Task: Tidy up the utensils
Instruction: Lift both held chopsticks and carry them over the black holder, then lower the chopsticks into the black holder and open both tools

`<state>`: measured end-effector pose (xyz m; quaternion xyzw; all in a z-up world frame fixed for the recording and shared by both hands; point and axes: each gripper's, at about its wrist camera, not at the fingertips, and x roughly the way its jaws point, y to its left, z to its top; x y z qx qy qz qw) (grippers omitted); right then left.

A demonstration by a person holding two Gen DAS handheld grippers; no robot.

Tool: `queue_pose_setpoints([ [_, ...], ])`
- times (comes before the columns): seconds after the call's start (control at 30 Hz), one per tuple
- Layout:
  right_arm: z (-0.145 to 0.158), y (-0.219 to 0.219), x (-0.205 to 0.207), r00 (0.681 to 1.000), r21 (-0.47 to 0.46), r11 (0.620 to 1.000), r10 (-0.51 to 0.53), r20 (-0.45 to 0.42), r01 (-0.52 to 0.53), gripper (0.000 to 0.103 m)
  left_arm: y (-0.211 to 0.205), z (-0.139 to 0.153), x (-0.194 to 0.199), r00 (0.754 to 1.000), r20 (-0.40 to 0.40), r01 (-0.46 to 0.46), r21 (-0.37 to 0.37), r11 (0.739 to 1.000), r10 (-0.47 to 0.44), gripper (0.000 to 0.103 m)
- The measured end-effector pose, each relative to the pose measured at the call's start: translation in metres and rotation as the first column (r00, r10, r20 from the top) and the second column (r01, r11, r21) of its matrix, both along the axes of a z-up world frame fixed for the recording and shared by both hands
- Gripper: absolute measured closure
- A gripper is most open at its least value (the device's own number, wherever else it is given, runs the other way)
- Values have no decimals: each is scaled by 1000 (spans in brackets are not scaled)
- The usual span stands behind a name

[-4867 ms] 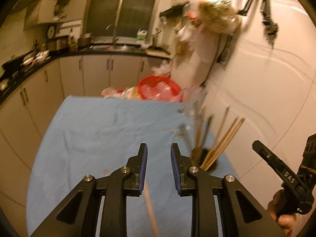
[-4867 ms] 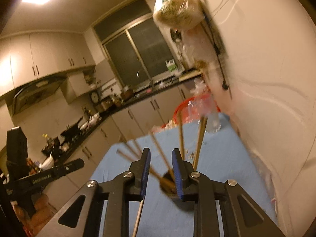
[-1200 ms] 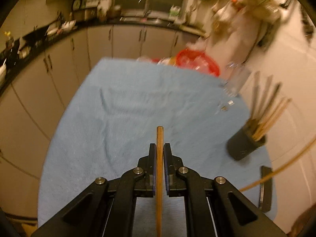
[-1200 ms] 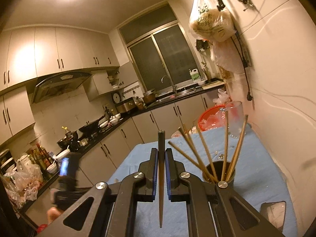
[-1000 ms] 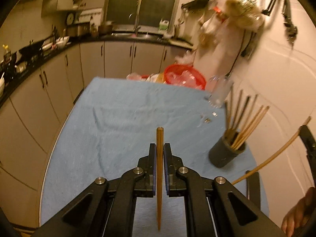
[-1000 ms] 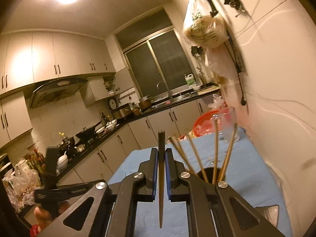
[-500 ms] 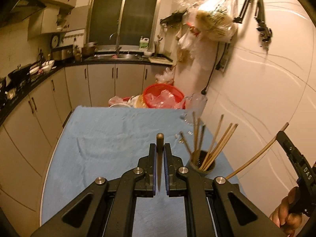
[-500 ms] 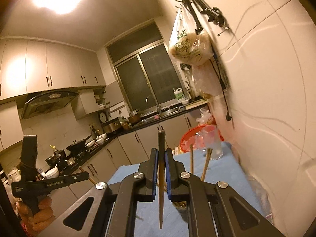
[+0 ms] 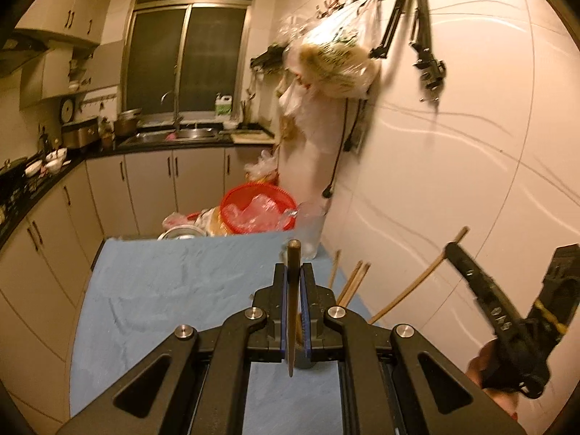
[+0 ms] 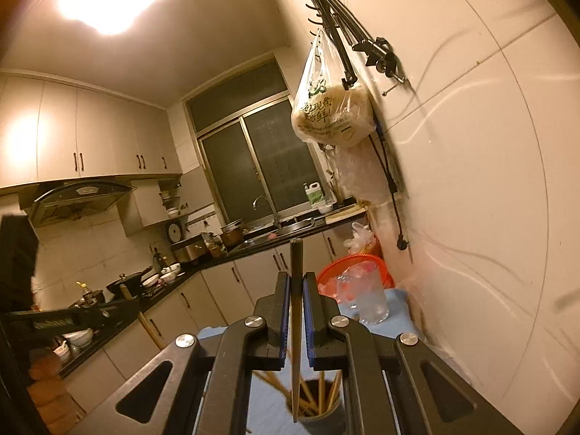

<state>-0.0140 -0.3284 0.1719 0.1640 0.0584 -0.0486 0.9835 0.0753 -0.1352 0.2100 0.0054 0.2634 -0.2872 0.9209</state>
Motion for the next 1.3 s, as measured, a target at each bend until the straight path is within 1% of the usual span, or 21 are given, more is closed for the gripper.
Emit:
queue_pose_setpoints([
  [0.13, 3, -5, 12, 1000, -18, 1000, -15, -2, 14, 95, -19, 8, 5, 1000, 30, -2, -3, 1000, 2, 96],
  [0.27, 1, -10, 27, 1000, -24, 1000, -21, -17, 21, 95, -36, 5, 18, 1000, 27, -6, -3, 1000, 6, 96],
  [0.37, -7, -16, 38, 999, -26, 999, -27, -39, 26, 95, -47, -5, 29, 1000, 5, -5, 1, 1000, 5, 96],
  [0.6, -34, -23, 63, 994, -1, 1000, -8, -113, 8, 95, -63, -39, 52, 998, -59, -5, 48, 999, 8, 96],
  [0.77, -55, -18, 77, 985, 9, 1000, 12, -174, -11, 95, -63, -62, 60, 995, -103, -2, 67, 998, 9, 96],
  [0.9, -69, -17, 83, 975, 29, 999, 28, -221, -22, 94, -60, -73, 59, 994, -106, 6, 70, 998, 1, 96],
  [1.0, -69, -19, 82, 970, 43, 999, 31, -242, -22, 93, -56, -70, 54, 996, -87, 5, 72, 997, 1, 95],
  [1.07, -62, -19, 76, 973, 48, 999, 31, -228, -20, 92, -49, -64, 49, 996, -84, 14, 51, 999, -10, 95],
  [1.1, -57, -18, 71, 977, 43, 999, 28, -214, -19, 92, -43, -59, 43, 998, -69, 13, 36, 999, -10, 94],
  [1.13, -52, -17, 66, 980, 37, 999, 22, -200, -15, 91, -39, -55, 39, 999, -52, 6, 30, 1000, -5, 87],
  [1.17, -44, -14, 57, 984, 23, 1000, 11, -177, -7, 89, -33, -51, 33, 999, -34, -3, 24, 1000, 4, 81],
  [1.2, -39, -11, 50, 987, 12, 1000, 2, -163, 0, 83, -26, -46, 27, 1000, -12, -15, 14, 1000, 15, 68],
  [1.23, -32, -8, 40, 990, 0, 1000, -11, -142, 12, 71, -19, -42, 19, 999, 17, -30, 3, 1000, 30, 57],
  [1.27, -27, -5, 33, 992, -8, 1000, -19, -124, 18, 63, -10, -39, 10, 998, 51, -48, -4, 999, 48, 54],
  [1.3, -23, -1, 24, 995, -21, 999, -29, -100, 27, 43, -2, -36, 1, 995, 78, -64, -11, 998, 65, 53],
])
